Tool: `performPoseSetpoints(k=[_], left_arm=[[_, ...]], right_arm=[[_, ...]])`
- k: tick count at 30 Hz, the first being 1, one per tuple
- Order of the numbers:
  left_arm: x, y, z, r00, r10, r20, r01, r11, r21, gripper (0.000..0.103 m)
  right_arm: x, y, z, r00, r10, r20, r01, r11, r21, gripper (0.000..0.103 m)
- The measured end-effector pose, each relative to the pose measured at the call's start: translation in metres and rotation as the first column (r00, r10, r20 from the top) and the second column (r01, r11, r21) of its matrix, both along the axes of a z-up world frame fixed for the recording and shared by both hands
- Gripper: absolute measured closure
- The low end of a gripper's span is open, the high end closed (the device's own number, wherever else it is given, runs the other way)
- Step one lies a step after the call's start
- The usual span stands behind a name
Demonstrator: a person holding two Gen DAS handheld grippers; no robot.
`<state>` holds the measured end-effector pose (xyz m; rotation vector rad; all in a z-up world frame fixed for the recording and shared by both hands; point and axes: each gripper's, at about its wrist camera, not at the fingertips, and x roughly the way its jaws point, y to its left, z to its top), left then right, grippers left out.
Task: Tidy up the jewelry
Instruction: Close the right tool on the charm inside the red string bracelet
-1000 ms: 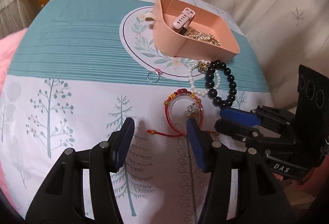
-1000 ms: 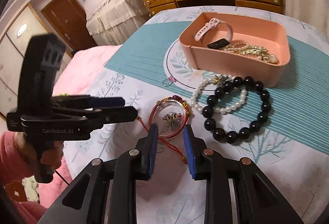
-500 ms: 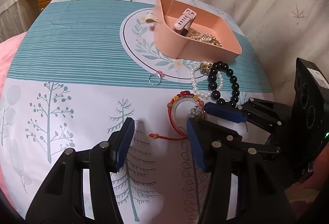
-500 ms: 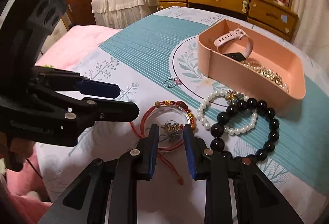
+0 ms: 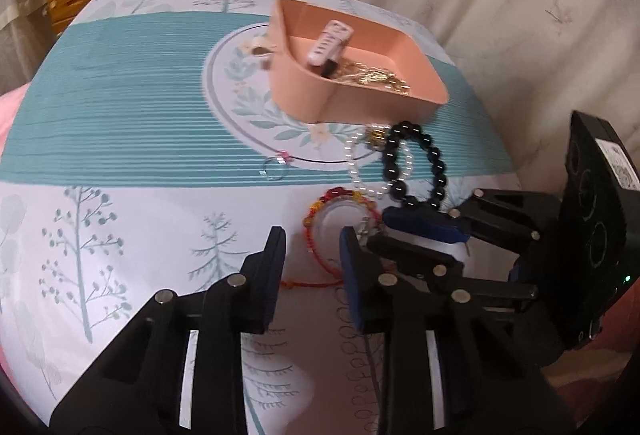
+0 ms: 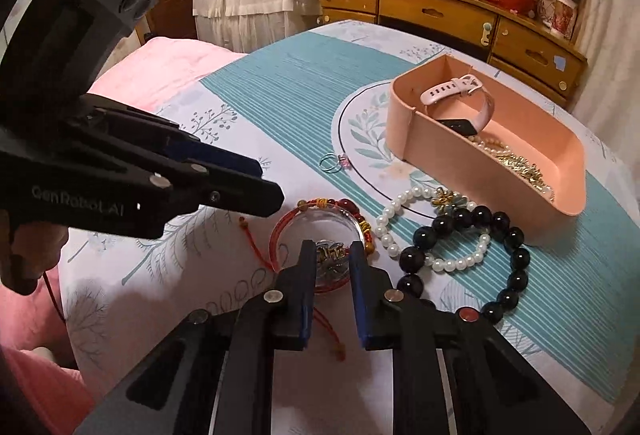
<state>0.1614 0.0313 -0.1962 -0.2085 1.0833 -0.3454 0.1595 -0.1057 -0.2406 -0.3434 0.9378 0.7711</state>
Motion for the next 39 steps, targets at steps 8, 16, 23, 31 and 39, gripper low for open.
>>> performPoseSetpoints(k=[8, 16, 23, 31, 39], left_arm=[[0.005, -0.019, -0.003, 0.996, -0.085, -0.017, 0.085, 0.996, -0.01, 0.079], [0.009, -0.02, -0.013, 0.995, -0.075, -0.061, 0.076, 0.997, 0.016, 0.079], [0.007, 0.006, -0.011, 0.996, 0.018, -0.087, -0.02, 0.999, -0.032, 0.079], [0.003, 0.019, -0.016, 0.994, 0.036, -0.099, -0.036, 0.999, 0.004, 0.079], [0.0, 0.013, -0.015, 0.995, 0.005, -0.099, -0.007, 1.0, -0.022, 0.079]], right_arm=[[-0.019, 0.001, 0.006, 0.996, 0.077, 0.05, -0.077, 0.997, -0.004, 0.103], [-0.017, -0.004, 0.002, 0.997, 0.071, 0.002, -0.071, 0.997, 0.008, 0.103], [-0.01, -0.005, 0.005, 0.996, 0.079, -0.05, -0.075, 0.995, 0.071, 0.063], [-0.008, 0.012, -0.003, 0.995, 0.095, -0.03, -0.094, 0.995, 0.022, 0.067], [0.0, 0.015, -0.006, 0.994, 0.105, -0.037, -0.104, 0.994, 0.036, 0.085]])
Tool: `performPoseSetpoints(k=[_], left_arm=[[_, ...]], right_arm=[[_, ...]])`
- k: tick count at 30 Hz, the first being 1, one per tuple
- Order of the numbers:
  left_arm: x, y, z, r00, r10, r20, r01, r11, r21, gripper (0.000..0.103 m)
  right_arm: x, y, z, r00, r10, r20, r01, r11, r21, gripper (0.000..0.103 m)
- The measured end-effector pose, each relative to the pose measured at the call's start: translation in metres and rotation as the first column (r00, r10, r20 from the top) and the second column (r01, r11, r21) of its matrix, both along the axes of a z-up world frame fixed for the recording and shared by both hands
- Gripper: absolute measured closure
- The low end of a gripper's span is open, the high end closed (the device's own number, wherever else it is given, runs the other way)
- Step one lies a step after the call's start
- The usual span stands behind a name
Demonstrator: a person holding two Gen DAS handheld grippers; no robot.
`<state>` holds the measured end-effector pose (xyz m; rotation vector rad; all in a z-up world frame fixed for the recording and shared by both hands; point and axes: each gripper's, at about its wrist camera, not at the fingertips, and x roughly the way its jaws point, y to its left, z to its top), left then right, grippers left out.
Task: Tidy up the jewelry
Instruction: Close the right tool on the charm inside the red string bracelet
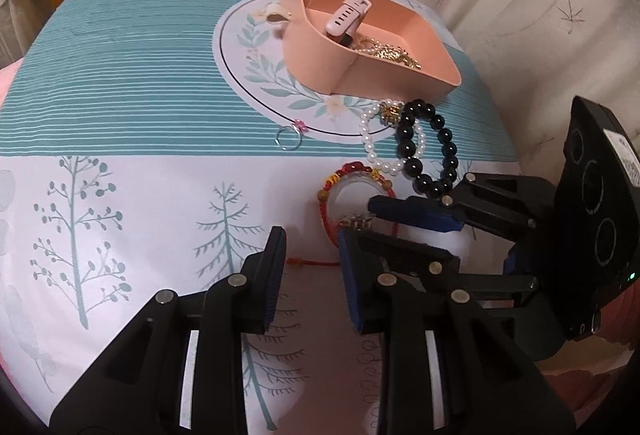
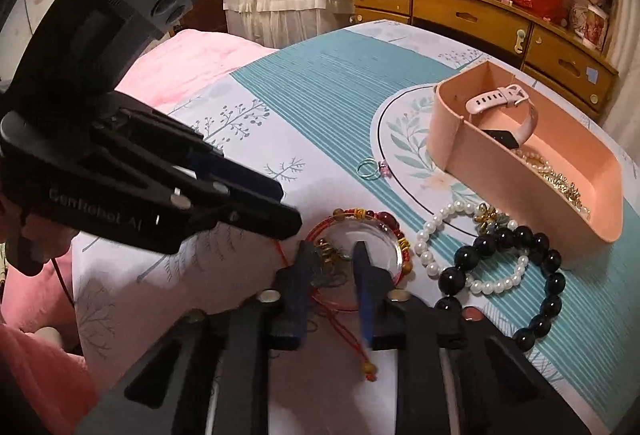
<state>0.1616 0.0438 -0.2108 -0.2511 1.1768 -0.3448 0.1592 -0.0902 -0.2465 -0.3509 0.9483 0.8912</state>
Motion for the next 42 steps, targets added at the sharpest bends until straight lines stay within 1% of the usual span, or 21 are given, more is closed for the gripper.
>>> performPoseSetpoints(k=[5, 7, 14, 17, 21, 24, 30, 37, 42], left_arm=[[0.002, -0.008, -0.001, 1.0, -0.027, -0.006, 0.027, 1.0, -0.003, 0.079], [0.002, -0.01, -0.001, 0.999, -0.034, -0.009, 0.034, 0.999, -0.008, 0.079], [0.002, -0.015, -0.002, 0.999, -0.048, -0.013, 0.048, 0.999, -0.014, 0.079], [0.005, -0.016, -0.001, 0.999, -0.037, -0.005, 0.037, 0.999, -0.03, 0.079], [0.007, -0.021, -0.004, 0.999, -0.046, -0.003, 0.046, 0.999, -0.007, 0.079], [0.009, -0.022, -0.006, 0.999, -0.042, -0.009, 0.042, 0.999, -0.004, 0.079], [0.013, -0.021, -0.008, 1.0, -0.026, -0.007, 0.025, 0.999, -0.027, 0.079], [0.015, -0.018, -0.009, 1.0, -0.005, -0.001, 0.005, 0.999, -0.037, 0.079], [0.017, -0.021, -0.009, 1.0, -0.009, -0.002, 0.009, 0.999, -0.043, 0.079]], right_arm=[[0.005, -0.007, -0.001, 0.999, -0.029, -0.029, 0.029, 1.0, 0.008, 0.085], [0.011, -0.01, -0.001, 0.996, -0.047, -0.071, 0.049, 0.999, 0.024, 0.085], [0.024, -0.021, -0.003, 0.979, -0.112, -0.169, 0.126, 0.989, 0.072, 0.085], [0.023, -0.021, -0.003, 0.978, -0.116, -0.173, 0.13, 0.989, 0.071, 0.085], [0.024, -0.024, -0.003, 0.973, -0.128, -0.19, 0.145, 0.986, 0.079, 0.085], [0.024, -0.026, -0.004, 0.971, -0.133, -0.197, 0.152, 0.985, 0.084, 0.085], [0.026, -0.03, -0.005, 0.968, -0.139, -0.209, 0.162, 0.982, 0.093, 0.085], [0.032, -0.039, -0.007, 0.945, -0.171, -0.278, 0.211, 0.97, 0.123, 0.085], [0.035, -0.044, -0.007, 0.93, -0.191, -0.315, 0.245, 0.959, 0.141, 0.085]])
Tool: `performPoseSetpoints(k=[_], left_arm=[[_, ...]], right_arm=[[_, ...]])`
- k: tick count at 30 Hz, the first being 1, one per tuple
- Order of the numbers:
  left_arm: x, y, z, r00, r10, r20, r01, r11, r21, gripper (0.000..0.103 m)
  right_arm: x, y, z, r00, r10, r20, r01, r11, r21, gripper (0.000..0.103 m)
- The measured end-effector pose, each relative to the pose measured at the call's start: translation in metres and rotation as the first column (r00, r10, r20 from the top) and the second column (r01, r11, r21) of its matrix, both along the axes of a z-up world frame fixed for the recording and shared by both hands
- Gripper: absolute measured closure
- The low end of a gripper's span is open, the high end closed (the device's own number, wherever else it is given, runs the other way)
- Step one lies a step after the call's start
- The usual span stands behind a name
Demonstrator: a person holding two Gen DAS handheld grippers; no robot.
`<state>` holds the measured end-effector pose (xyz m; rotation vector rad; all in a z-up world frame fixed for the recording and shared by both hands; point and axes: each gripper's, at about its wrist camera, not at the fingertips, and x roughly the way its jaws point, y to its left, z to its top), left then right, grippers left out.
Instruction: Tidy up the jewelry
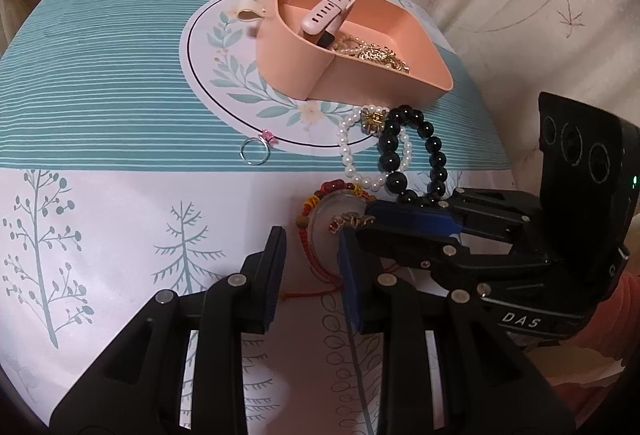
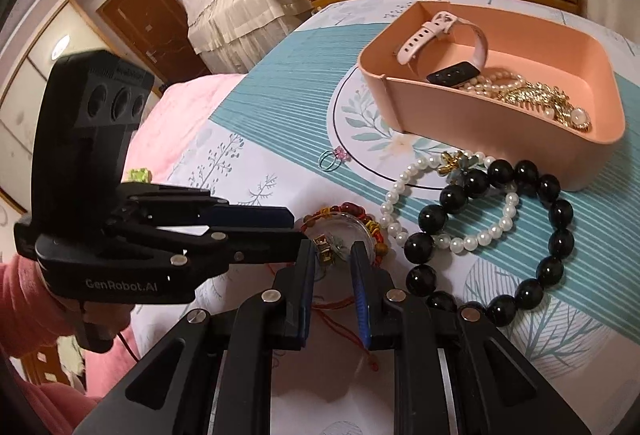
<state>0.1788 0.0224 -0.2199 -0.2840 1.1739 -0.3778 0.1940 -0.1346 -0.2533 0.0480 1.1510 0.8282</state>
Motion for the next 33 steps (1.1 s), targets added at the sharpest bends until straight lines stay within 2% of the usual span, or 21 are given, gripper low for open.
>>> performPoseSetpoints(k=[6, 11, 14, 18, 22, 28, 33], left_arm=[[0.0, -0.001, 0.0, 1.0, -0.012, 0.003, 0.012, 1.0, 0.016, 0.079], [0.0, -0.007, 0.0, 1.0, -0.02, 0.009, 0.019, 0.999, 0.043, 0.079], [0.0, -0.006, 0.0, 1.0, -0.011, 0.006, 0.01, 1.0, 0.024, 0.079], [-0.003, -0.001, 0.011, 0.999, 0.002, 0.048, -0.001, 1.0, -0.014, 0.079], [-0.005, 0.008, 0.021, 0.997, 0.024, 0.067, -0.023, 1.0, -0.022, 0.079], [-0.003, 0.009, 0.042, 0.993, 0.02, 0.117, -0.018, 1.0, -0.025, 0.079], [-0.003, 0.002, 0.05, 0.99, 0.025, 0.139, -0.021, 0.999, -0.032, 0.079]], right_arm=[[0.002, -0.006, 0.0, 0.999, -0.026, -0.022, 0.027, 0.999, 0.025, 0.085], [0.005, -0.02, 0.004, 0.995, -0.072, -0.072, 0.08, 0.991, 0.107, 0.085], [0.005, -0.024, 0.006, 0.992, -0.085, -0.09, 0.096, 0.986, 0.134, 0.085], [0.002, -0.03, 0.013, 0.993, -0.082, -0.085, 0.096, 0.979, 0.179, 0.085], [0.004, -0.037, 0.022, 0.99, -0.111, -0.085, 0.127, 0.97, 0.207, 0.086], [0.018, -0.047, 0.057, 0.988, -0.153, -0.009, 0.15, 0.953, 0.264, 0.085], [0.038, -0.064, 0.088, 0.974, -0.208, 0.093, 0.179, 0.952, 0.249, 0.085]])
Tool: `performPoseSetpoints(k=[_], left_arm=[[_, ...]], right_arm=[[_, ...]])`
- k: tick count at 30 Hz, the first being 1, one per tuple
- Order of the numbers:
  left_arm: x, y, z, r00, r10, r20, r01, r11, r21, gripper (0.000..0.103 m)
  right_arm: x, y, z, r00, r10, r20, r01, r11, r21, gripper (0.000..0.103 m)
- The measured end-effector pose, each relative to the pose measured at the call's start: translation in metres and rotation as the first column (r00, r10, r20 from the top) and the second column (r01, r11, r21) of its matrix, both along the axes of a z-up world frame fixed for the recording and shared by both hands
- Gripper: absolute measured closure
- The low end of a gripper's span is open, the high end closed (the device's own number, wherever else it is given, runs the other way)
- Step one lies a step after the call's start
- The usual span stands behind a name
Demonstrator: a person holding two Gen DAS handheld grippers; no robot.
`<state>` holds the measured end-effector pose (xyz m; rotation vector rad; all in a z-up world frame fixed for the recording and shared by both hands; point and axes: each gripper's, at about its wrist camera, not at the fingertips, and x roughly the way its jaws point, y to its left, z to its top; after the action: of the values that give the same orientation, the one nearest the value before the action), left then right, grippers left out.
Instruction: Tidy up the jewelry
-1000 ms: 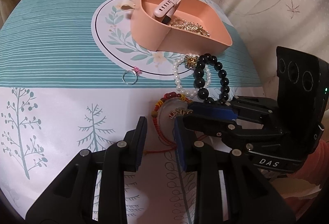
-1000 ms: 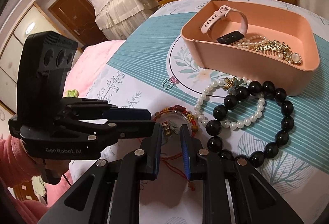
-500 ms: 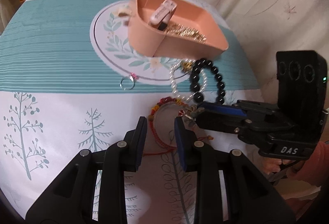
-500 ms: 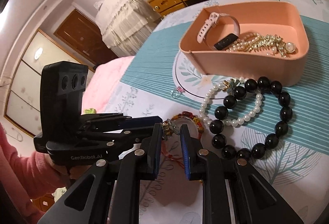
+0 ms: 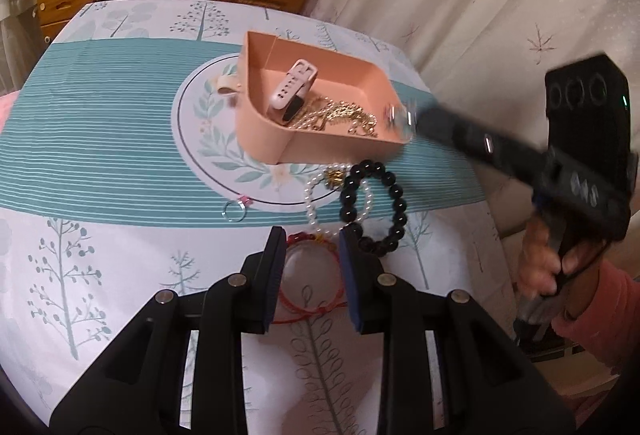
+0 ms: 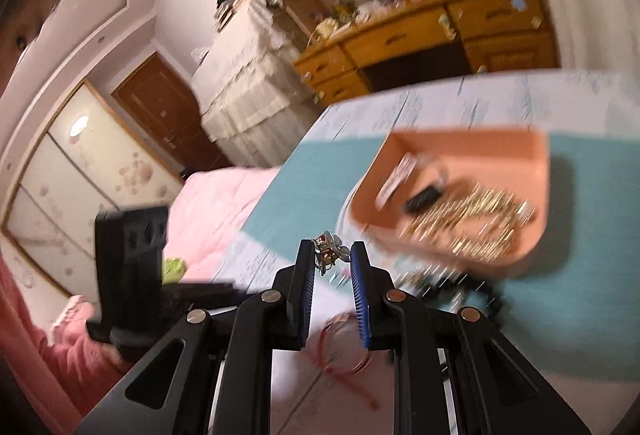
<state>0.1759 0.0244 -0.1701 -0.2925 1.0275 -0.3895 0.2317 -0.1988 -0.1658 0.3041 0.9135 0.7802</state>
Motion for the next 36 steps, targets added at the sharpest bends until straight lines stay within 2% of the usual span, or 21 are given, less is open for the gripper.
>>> performPoseSetpoints(k=[4, 5, 6, 7, 8, 11, 15, 18, 25, 28, 30, 34, 36], left_arm=[[-0.001, -0.01, -0.004, 1.0, 0.007, -0.006, -0.007, 1.0, -0.004, 0.079], [-0.001, -0.012, -0.005, 1.0, 0.006, -0.013, -0.006, 1.0, -0.004, 0.079], [-0.002, -0.013, -0.006, 1.0, 0.007, -0.017, -0.007, 1.0, -0.001, 0.079], [-0.004, -0.014, -0.007, 1.0, 0.008, -0.019, -0.008, 1.0, 0.002, 0.079], [-0.004, -0.014, -0.008, 1.0, 0.009, -0.023, -0.009, 1.0, 0.006, 0.079], [-0.007, -0.014, -0.01, 0.999, 0.025, -0.033, -0.025, 1.0, 0.012, 0.079], [-0.008, -0.013, -0.016, 0.997, 0.054, -0.056, -0.052, 0.998, 0.039, 0.079], [-0.007, -0.013, -0.021, 0.994, 0.075, -0.075, -0.07, 0.995, 0.064, 0.079], [-0.006, -0.024, -0.032, 0.991, 0.098, -0.088, -0.089, 0.99, 0.106, 0.079], [-0.007, -0.028, -0.036, 0.989, 0.123, -0.087, -0.111, 0.984, 0.137, 0.079], [-0.006, -0.03, -0.039, 0.986, 0.138, -0.089, -0.123, 0.979, 0.16, 0.079], [-0.005, -0.031, -0.045, 0.985, 0.153, -0.084, -0.133, 0.97, 0.205, 0.079], [-0.004, -0.031, -0.048, 0.982, 0.167, -0.087, -0.144, 0.963, 0.227, 0.079]], right_arm=[[0.018, -0.009, 0.014, 0.991, -0.095, 0.095, 0.101, 0.992, -0.07, 0.084], [0.022, -0.01, 0.016, 0.987, -0.121, 0.109, 0.132, 0.986, -0.102, 0.074], [0.029, -0.01, 0.013, 0.985, -0.138, 0.1, 0.151, 0.978, -0.141, 0.047], [0.033, -0.012, 0.011, 0.987, -0.141, 0.078, 0.152, 0.976, -0.158, 0.037], [0.036, -0.014, 0.007, 0.989, -0.14, 0.049, 0.146, 0.976, -0.16, 0.034], [0.033, -0.025, 0.004, 0.987, -0.157, 0.039, 0.161, 0.98, -0.119, 0.034], [0.028, -0.031, -0.005, 0.988, -0.152, 0.023, 0.154, 0.972, -0.179, 0.034], [0.02, -0.035, -0.017, 0.99, -0.144, 0.0, 0.142, 0.972, -0.189, 0.034], [0.005, -0.034, -0.05, 0.989, -0.148, -0.025, 0.131, 0.934, -0.333, 0.034], [0.003, -0.033, -0.062, 0.99, -0.136, -0.04, 0.111, 0.916, -0.385, 0.045], [0.002, -0.031, -0.07, 0.991, -0.12, -0.056, 0.087, 0.91, -0.406, 0.06], [0.002, -0.023, -0.087, 0.991, -0.103, -0.083, 0.052, 0.88, -0.472, 0.07], [0.001, -0.019, -0.088, 0.994, -0.09, -0.061, 0.051, 0.878, -0.476, 0.078]])
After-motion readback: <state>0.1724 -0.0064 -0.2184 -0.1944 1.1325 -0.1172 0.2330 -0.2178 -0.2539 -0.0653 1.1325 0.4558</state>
